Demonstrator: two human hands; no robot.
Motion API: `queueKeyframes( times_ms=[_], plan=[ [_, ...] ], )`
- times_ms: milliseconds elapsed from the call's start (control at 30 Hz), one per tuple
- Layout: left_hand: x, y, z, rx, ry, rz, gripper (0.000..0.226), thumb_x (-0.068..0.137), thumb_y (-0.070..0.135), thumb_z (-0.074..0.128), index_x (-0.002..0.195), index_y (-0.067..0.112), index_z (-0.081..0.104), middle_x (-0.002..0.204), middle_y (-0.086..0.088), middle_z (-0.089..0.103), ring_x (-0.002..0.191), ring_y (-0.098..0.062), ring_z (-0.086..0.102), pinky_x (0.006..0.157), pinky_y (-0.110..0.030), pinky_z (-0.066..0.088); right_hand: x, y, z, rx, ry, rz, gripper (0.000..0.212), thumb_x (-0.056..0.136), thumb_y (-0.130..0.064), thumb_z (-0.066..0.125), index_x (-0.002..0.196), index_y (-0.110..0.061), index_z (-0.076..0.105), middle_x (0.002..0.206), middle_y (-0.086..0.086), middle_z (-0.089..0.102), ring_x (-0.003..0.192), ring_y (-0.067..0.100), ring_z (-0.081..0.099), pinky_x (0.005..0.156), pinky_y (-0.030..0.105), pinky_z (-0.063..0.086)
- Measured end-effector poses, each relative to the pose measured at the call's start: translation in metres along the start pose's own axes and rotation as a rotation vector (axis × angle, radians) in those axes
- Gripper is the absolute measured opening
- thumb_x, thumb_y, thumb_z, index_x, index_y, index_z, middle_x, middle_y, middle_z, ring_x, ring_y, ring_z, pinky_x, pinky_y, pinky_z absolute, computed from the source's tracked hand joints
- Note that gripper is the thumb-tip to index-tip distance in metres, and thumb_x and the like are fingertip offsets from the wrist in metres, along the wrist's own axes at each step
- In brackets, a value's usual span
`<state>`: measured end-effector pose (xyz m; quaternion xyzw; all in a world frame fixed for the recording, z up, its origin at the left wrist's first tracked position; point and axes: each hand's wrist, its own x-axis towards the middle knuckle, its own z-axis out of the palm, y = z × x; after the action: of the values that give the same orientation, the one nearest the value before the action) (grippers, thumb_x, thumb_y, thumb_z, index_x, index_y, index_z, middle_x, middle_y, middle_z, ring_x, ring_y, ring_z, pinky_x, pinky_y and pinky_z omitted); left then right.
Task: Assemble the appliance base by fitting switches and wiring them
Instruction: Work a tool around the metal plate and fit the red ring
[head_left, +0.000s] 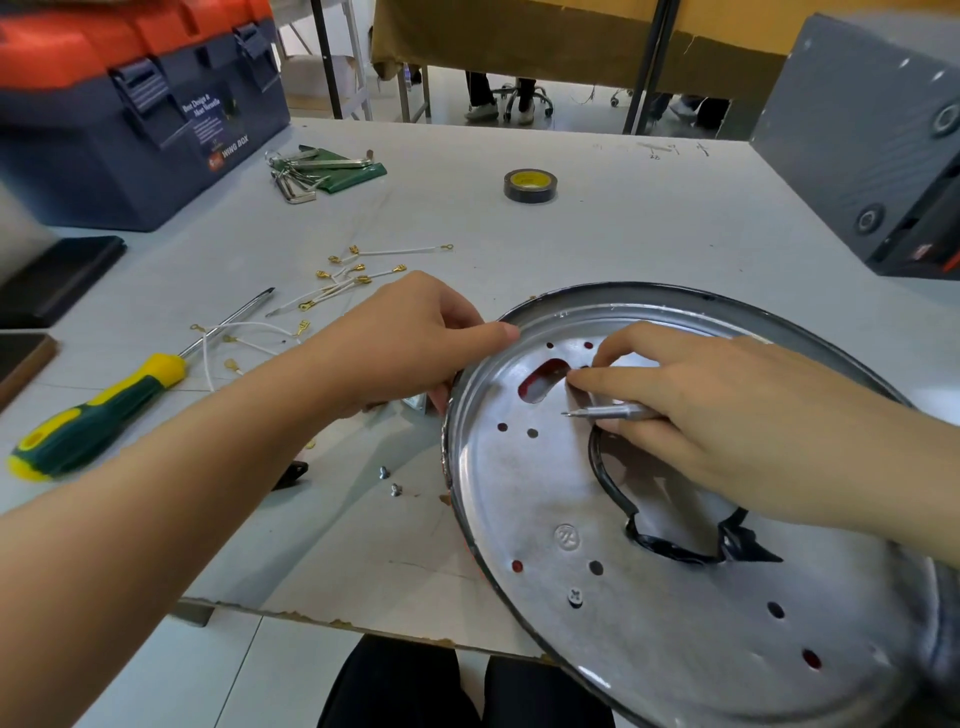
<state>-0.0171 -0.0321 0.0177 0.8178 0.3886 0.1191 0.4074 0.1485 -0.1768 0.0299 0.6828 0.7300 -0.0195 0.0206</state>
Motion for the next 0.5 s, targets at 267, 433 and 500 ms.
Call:
queueKeyframes(
  times_ms=[267, 433, 500],
  plan=[
    [-0.005, -0.003, -0.006, -0.018, -0.062, -0.011, 0.025, 0.088, 0.030, 0.059, 0.088, 0.008, 0.071, 0.065, -0.005, 0.056, 0.055, -0.010, 0.048, 0.057, -0.021, 0.037, -0.001, 0.000, -0.002, -0.001, -0.038, -0.063, 0.057, 0.080, -0.052, 0.009, 0.134, -0.051, 0.024, 0.134, -0.029, 0.022, 0.095, 0.006, 0.044, 0.076, 0.027, 0.044],
    [-0.008, -0.003, -0.008, -0.078, -0.068, -0.021, 0.014, 0.089, 0.018, 0.059, 0.088, 0.019, 0.073, 0.066, 0.002, 0.069, 0.060, -0.011, 0.058, 0.063, -0.029, 0.040, 0.004, -0.001, 0.006, 0.099, 0.015, -0.099, 0.042, 0.094, -0.041, 0.029, 0.133, -0.035, 0.044, 0.128, -0.007, 0.045, 0.105, 0.018, 0.053, 0.079, 0.032, 0.044],
    [-0.010, -0.004, -0.008, -0.097, -0.072, -0.026, 0.014, 0.088, 0.018, 0.059, 0.089, 0.019, 0.074, 0.071, -0.005, 0.071, 0.066, -0.017, 0.057, 0.067, -0.038, 0.036, 0.006, -0.001, 0.009, 0.105, 0.027, -0.098, 0.039, 0.096, -0.038, 0.035, 0.133, -0.032, 0.046, 0.126, -0.004, 0.049, 0.105, 0.020, 0.053, 0.081, 0.034, 0.044]
  ],
)
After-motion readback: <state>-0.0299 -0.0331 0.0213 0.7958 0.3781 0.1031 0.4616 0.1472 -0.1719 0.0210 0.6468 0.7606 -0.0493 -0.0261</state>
